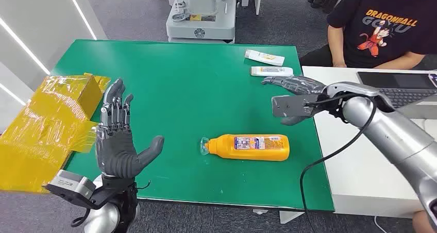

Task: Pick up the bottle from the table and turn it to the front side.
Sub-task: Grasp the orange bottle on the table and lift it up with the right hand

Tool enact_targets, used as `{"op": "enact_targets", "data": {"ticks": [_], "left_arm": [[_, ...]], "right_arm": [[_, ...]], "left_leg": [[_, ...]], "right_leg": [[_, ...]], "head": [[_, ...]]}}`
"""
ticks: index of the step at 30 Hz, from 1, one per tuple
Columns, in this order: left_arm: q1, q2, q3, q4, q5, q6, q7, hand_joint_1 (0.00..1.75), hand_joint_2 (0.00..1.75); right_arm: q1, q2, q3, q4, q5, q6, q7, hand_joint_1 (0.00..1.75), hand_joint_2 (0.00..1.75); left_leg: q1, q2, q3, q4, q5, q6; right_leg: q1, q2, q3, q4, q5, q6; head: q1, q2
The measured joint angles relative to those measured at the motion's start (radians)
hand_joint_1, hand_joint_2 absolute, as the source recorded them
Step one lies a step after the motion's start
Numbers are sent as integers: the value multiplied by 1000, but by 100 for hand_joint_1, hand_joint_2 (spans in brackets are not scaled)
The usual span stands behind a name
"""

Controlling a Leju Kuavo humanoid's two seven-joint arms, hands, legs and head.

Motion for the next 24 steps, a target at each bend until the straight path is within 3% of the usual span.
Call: {"op": "enact_targets", "data": {"ticks": [24], "left_arm": [[-10,10,0,32,12,31,0,0,175]], "right_arm": [[78,39,142,162,-39,-22,11,0,175]], "left_leg": [[0,0,0,0,0,0]], "right_leg": [[0,0,0,0,0,0]], "head": [[0,0]]}}
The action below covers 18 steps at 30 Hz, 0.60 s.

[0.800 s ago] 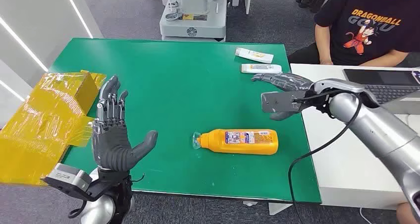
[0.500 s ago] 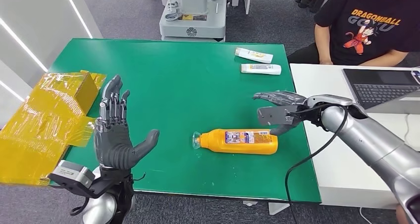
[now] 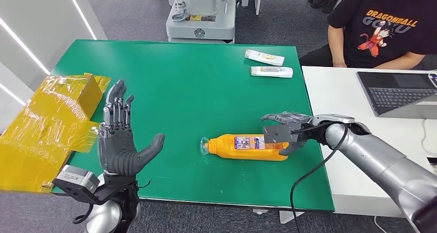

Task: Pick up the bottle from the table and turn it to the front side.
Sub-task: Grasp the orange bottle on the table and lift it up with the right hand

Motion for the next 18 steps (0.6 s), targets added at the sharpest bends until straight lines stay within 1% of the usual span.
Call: {"op": "enact_targets", "data": {"ticks": [8,18], "left_arm": [[5,7,0,0,1,6,1,0,175],[17,8,0,1,-8,-1,19,0,175]], "right_arm": [[41,8,-2,18,10,-46,-11,0,175],[79,10,-12,11,27,-70,0,0,175]], "left_leg": [[0,0,0,0,0,0],[0,0,0,0,0,0]], "right_leg": [[0,0,0,0,0,0],[0,0,0,0,0,0]], "head": [[0,0],[0,0]]}}
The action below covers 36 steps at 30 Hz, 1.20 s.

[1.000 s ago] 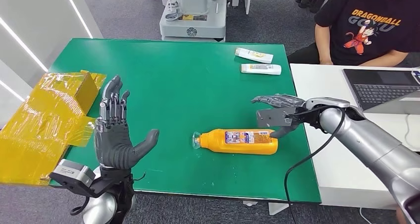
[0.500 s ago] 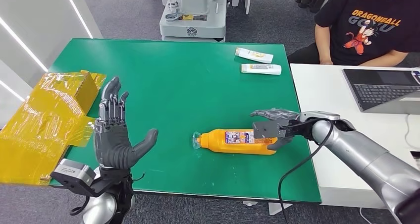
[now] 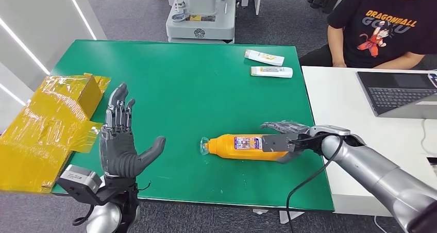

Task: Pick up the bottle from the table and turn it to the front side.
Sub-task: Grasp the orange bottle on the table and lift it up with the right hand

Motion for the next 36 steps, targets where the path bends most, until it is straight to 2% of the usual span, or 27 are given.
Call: {"op": "enact_targets", "data": {"ticks": [16,28,32,36], "left_arm": [[23,13,-4,-2,-26,-22,7,0,175],[82,33,-25,-31,-47,-55,17,0,175],[103,39,-25,-38,-54,-48,17,0,175],[124,45,-25,-46,-56,-41,17,0,175]], "right_arm": [[72,7,-32,-12,42,-21,-6,0,175],[127,-14,-83,-42,66,-11,-16,0,175],[136,-18,-93,-48,71,-12,-25,56,175],[141,-19,-101,-50,71,-14,-30,56,175]], "left_leg": [[0,0,0,0,0,0],[0,0,0,0,0,0],[0,0,0,0,0,0],[0,0,0,0,0,0]], "right_leg": [[0,0,0,0,0,0],[0,0,0,0,0,0],[0,0,0,0,0,0],[0,0,0,0,0,0]], "head": [[0,0],[0,0],[0,0],[0,0]]}}
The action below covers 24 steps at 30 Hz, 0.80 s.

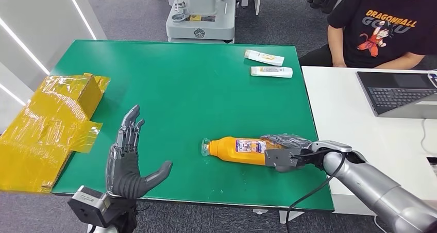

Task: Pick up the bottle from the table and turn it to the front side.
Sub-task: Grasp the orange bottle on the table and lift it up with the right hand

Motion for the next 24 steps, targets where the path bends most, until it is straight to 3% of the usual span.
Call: {"op": "enact_targets", "data": {"ticks": [9,13,19,24], "left_arm": [[15,7,0,-9,0,1,0,0,175],[16,10,0,-10,-1,3,1,0,175],[35,14,3,-19,-8,27,8,0,175],[53,18,7,-32,-8,52,8,0,175]], "right_arm": [[2,-1,-7,-6,0,-1,-1,56,175],[3,-1,-8,-6,0,-2,-2,134,175],[41,-12,-36,-33,15,-31,-15,171,175],[52,-14,-58,-39,34,-26,-33,175,175]], "left_leg": [[0,0,0,0,0,0],[0,0,0,0,0,0],[0,0,0,0,0,0],[0,0,0,0,0,0]], "right_leg": [[0,0,0,0,0,0],[0,0,0,0,0,0],[0,0,0,0,0,0],[0,0,0,0,0,0]], "head": [[0,0],[0,0],[0,0],[0,0]]}}
